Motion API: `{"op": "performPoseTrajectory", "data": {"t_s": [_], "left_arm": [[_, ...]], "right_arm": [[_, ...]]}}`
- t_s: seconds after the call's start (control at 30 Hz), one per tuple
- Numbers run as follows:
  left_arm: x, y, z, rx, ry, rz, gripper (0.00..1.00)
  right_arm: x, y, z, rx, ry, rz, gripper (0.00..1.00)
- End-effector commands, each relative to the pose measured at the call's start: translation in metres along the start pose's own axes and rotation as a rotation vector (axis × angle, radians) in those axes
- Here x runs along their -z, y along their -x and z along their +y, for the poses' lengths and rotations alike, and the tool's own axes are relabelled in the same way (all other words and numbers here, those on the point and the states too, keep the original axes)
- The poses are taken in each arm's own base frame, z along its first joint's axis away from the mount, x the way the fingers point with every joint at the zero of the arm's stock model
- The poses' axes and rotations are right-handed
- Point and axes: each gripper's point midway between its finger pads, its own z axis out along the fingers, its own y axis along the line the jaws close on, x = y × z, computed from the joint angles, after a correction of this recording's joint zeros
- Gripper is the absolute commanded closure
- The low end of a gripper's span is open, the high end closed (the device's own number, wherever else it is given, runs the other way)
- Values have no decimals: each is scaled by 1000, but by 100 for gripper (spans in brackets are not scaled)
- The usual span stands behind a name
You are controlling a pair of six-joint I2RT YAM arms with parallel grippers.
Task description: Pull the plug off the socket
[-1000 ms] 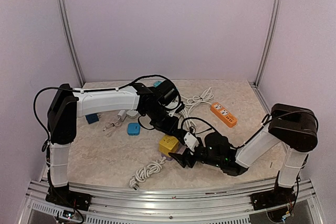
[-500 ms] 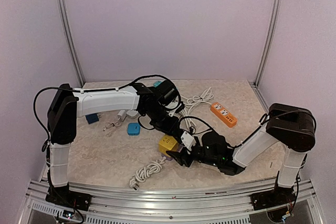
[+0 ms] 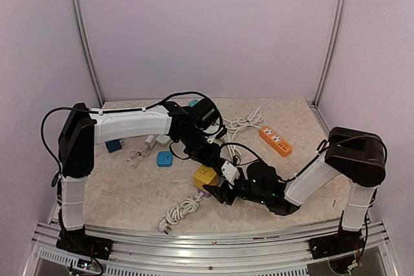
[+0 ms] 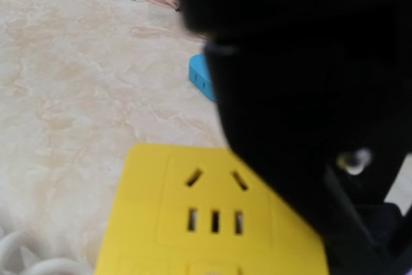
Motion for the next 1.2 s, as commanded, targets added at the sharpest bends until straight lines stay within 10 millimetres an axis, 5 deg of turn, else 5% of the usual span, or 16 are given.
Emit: {"op": "performPoseTrajectory", "data": {"t_s": [0.0,0.67,0.9,1.17], "left_arm": [[29,16,-30,-29,-95,-58,100],[63,32,-33,-25,-131,-133,100],[84,37,-7,22,-108,-186,100],[124,39,36,119,-102,-300,100]], "right_arm": [[-5,-32,9,3,39,107,84],[1,-41,8,-6,30,134,90],[1,-31,5,-5,19,139,69],[3,-19,0,-31,-7,132,32]]}}
